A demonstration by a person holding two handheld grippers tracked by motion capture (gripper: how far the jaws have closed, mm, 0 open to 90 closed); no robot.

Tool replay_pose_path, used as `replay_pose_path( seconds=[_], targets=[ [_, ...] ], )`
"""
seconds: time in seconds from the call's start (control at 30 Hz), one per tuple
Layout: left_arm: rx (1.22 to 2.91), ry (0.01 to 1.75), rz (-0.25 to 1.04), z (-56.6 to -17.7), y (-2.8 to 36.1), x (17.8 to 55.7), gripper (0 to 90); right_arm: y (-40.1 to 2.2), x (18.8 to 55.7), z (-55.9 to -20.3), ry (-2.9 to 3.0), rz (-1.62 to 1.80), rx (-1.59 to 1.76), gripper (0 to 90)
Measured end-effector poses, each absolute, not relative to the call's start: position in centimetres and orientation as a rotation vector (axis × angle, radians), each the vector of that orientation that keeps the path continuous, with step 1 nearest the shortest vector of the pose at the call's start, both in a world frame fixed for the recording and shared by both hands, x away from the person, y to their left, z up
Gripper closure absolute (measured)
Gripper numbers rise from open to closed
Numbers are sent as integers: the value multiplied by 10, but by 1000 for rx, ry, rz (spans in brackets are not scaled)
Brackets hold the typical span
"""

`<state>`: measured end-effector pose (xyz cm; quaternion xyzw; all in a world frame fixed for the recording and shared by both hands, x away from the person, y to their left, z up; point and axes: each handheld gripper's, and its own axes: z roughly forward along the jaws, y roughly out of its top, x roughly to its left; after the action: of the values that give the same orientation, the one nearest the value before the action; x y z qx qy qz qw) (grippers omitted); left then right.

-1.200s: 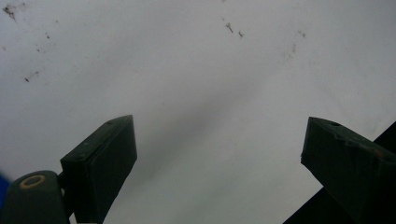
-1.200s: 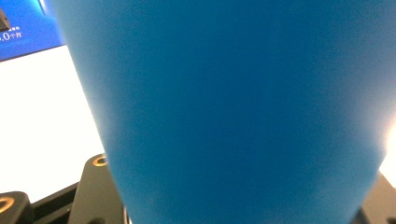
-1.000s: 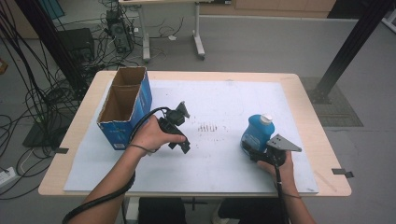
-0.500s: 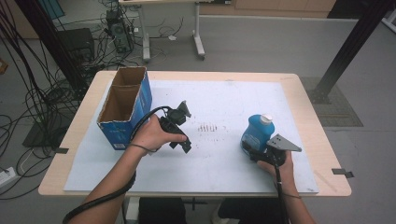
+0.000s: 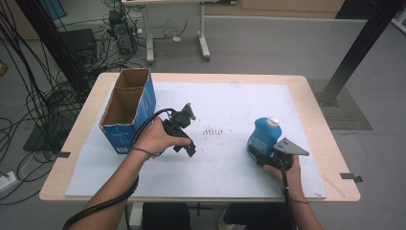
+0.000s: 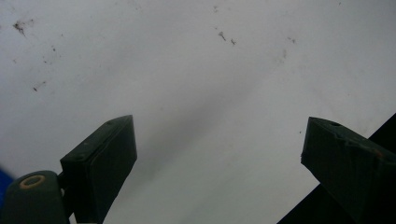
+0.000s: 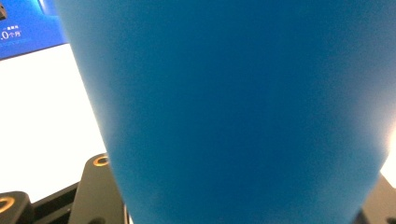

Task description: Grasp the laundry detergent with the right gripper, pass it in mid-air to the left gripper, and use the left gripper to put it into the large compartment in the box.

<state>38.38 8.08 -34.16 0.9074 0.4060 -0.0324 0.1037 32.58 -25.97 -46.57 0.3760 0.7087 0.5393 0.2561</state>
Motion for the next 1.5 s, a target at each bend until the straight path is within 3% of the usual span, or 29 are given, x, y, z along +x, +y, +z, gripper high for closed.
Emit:
replay_pose_path(
  seconds=[0.87, 1.5],
  targets=[
    [2710, 1089, -60, -316, 75, 383, 107, -267, 331, -455, 2022, 1510, 1035, 401],
    [2788, 889, -40, -265, 66, 375, 106, -269, 342, -406, 2197, 1590, 820, 401]
  ],
)
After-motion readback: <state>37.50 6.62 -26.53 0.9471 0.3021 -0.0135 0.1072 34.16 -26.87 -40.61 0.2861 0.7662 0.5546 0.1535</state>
